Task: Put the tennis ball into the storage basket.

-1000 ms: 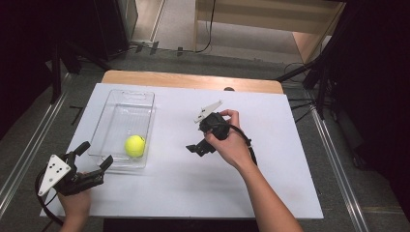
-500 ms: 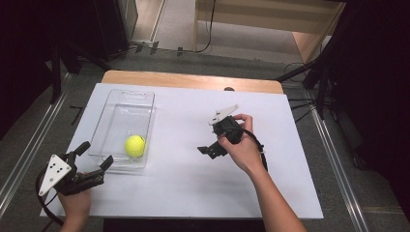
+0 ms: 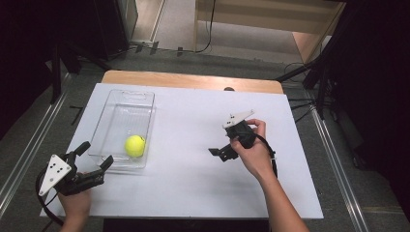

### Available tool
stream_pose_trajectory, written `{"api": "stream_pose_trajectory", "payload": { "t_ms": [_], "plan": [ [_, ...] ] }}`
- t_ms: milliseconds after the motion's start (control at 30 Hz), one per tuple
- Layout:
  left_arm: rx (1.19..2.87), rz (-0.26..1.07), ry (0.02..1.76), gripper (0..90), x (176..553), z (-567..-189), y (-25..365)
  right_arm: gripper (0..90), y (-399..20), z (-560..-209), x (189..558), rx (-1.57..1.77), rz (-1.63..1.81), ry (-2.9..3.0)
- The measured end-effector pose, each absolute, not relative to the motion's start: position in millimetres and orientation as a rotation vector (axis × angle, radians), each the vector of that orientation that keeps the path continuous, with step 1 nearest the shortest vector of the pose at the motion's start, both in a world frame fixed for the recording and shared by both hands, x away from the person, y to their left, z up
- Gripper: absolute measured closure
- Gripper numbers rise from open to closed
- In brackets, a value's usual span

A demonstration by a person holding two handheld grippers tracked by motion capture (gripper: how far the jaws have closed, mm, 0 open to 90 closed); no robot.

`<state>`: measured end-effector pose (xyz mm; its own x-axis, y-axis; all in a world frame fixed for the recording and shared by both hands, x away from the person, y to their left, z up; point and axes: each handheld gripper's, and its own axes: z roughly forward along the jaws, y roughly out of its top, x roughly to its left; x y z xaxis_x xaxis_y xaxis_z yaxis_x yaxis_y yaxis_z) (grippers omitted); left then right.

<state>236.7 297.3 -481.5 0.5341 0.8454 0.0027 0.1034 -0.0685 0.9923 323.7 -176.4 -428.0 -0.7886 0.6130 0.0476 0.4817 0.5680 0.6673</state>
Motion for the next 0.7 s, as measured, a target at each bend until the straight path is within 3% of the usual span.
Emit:
{"api": "stream_pose_trajectory", "payload": {
  "t_ms": [700],
  "plan": [
    [1.539, 0.752, 0.846, 11.1, 236, -482, 297, 0.0, -226, -443, 302, 1.031, 1.078, 2.495]
  ]
}}
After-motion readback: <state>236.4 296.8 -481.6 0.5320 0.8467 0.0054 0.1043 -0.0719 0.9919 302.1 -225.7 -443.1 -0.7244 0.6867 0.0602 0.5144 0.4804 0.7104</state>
